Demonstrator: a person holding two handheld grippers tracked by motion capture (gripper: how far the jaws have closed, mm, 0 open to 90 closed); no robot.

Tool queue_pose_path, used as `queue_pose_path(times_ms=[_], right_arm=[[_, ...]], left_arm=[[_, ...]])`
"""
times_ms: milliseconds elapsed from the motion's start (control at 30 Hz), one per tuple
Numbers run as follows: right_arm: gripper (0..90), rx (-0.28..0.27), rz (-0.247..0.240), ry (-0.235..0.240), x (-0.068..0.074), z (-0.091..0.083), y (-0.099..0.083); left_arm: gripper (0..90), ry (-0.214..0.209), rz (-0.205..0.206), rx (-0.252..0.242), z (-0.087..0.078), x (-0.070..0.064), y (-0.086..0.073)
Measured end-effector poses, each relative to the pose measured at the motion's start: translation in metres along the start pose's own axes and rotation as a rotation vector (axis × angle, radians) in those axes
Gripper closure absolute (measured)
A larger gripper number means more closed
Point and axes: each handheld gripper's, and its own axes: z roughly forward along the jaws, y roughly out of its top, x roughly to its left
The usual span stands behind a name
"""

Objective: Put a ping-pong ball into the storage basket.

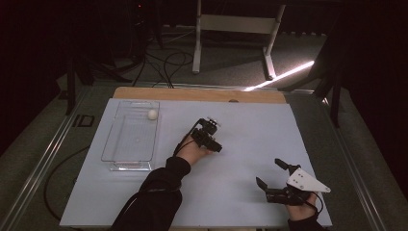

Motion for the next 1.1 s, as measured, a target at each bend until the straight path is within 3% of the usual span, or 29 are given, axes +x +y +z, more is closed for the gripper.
queue_pose_path(times_ms=[300,433,733,1100], right_arm=[[9.2,-0.005,-0.002,-0.002,-0.001,-0.001,0.000],[9.2,-0.004,-0.001,-0.002,-0.001,0.000,0.000],[9.2,0.000,0.000,-0.003,-0.001,0.000,0.000],[9.2,-0.003,-0.001,-0.008,0.000,0.000,0.000]], left_arm=[[41.7,0.009,-0.014,0.011,0.005,0.000,0.000],[49.3,0.008,-0.001,0.018,0.006,-0.002,0.000],[51.7,0.013,0.012,0.025,0.002,-0.002,0.001],[52.0,-0.027,0.051,0.029,-0.015,-0.001,0.003]])
